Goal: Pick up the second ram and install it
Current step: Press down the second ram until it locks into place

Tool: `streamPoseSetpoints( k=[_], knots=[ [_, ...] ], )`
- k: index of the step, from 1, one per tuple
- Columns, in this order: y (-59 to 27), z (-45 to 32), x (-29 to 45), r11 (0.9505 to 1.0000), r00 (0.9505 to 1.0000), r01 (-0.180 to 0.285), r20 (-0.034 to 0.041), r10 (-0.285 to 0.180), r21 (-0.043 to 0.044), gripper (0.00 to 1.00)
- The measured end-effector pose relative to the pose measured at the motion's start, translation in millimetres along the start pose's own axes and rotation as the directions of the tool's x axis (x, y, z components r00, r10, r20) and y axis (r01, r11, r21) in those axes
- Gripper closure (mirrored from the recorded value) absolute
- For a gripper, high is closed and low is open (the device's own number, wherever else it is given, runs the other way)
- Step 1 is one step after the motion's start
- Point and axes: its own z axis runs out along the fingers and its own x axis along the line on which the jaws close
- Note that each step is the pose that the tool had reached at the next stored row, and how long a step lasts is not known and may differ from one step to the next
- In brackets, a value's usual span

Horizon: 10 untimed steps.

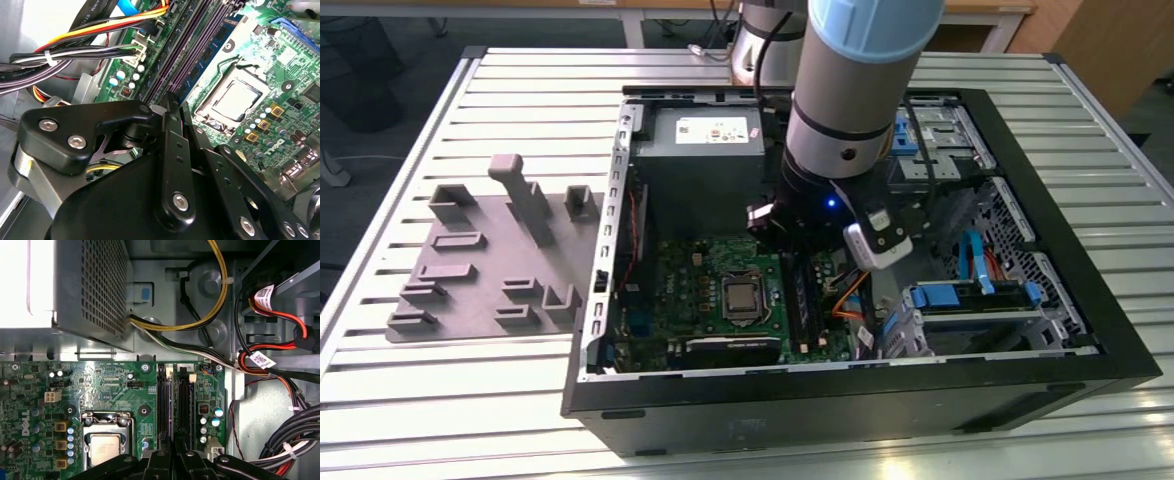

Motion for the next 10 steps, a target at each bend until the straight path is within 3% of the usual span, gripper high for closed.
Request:
streamPoseSetpoints(
  k=[10],
  knots=[
    [-1.9,4.9,-0.2,1.0,1.0,0.001,-0.0001,-0.001,0.0001,0.86]
  ],
)
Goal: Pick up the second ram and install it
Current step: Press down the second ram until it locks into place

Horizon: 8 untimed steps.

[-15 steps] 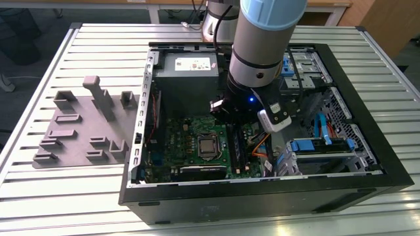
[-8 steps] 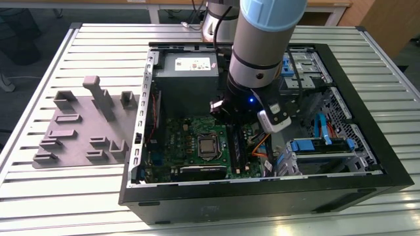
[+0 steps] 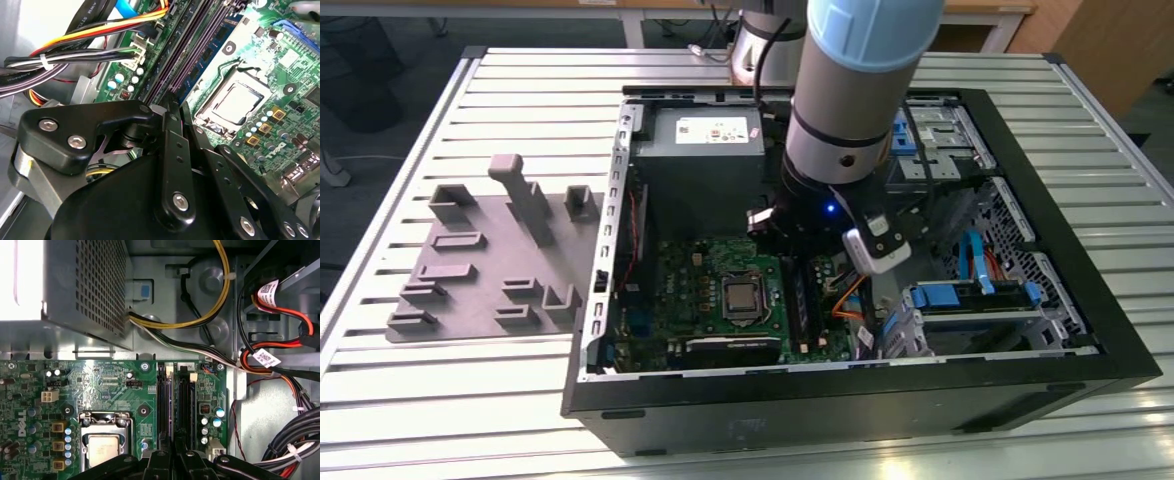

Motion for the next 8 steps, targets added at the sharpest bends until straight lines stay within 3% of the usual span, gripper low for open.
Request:
streamPoseSetpoints(
  k=[8],
  knots=[
    [-3.4,1.0,0.0,1.0,1.0,0.0,-0.0002,0.0,0.0,0.86]
  ],
)
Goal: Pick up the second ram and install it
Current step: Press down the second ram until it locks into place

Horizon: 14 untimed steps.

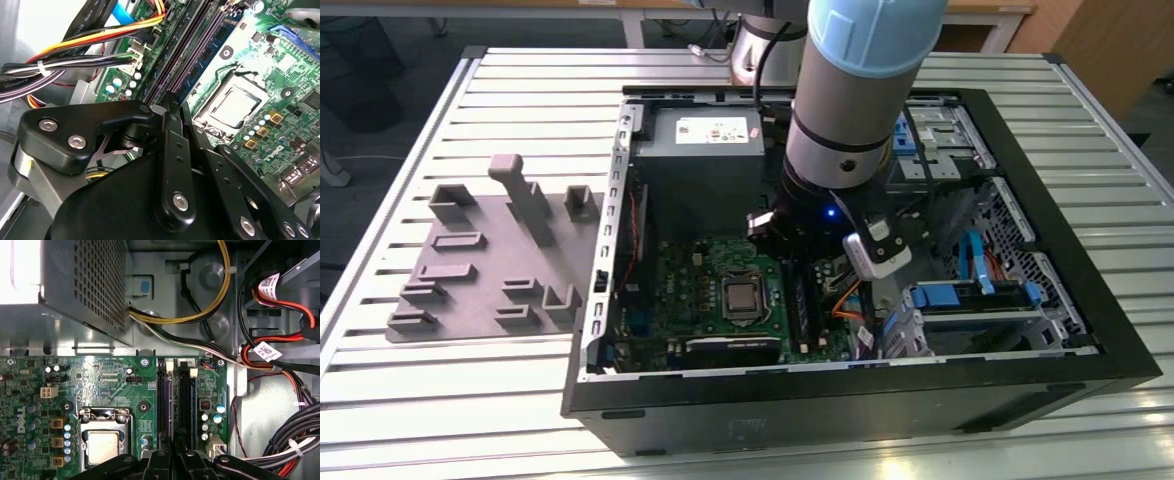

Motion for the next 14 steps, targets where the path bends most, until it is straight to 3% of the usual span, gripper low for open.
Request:
streamPoseSetpoints(
  k=[14],
  knots=[
    [-3.4,1.2,-0.1,1.0,1.0,0.0,0.0001,0.0,-0.0002,0.86]
  ],
)
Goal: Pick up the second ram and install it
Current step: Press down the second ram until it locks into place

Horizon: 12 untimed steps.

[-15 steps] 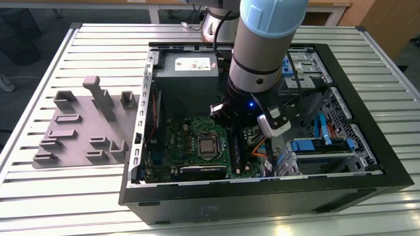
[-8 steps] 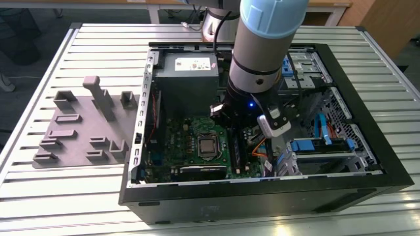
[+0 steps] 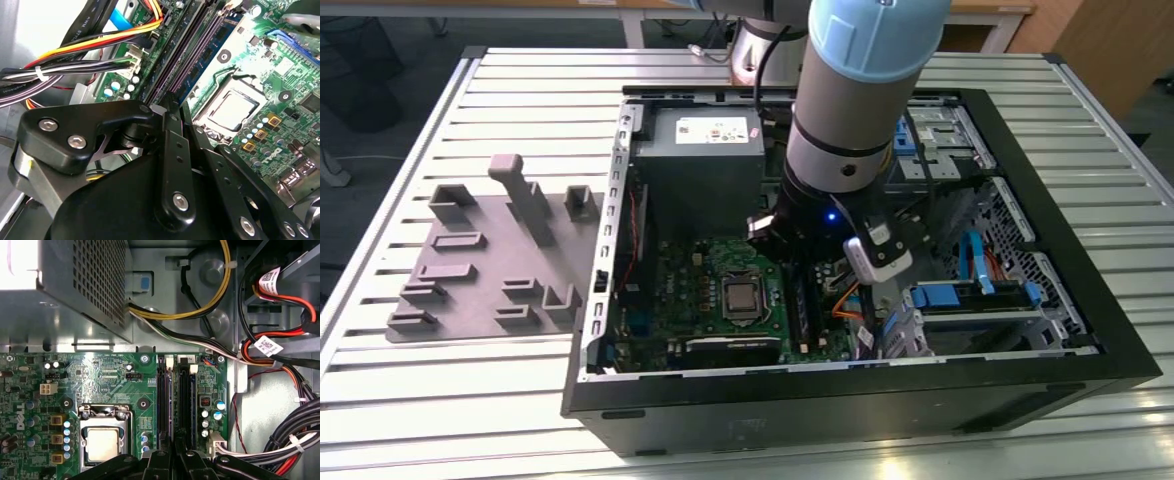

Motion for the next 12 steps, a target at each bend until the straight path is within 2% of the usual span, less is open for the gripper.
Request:
streamPoseSetpoints(
  k=[12],
  knots=[
    [-1.0,2.4,0.0,1.0,1.0,0.0,0.0,0.0,0.0001,0.86]
  ],
)
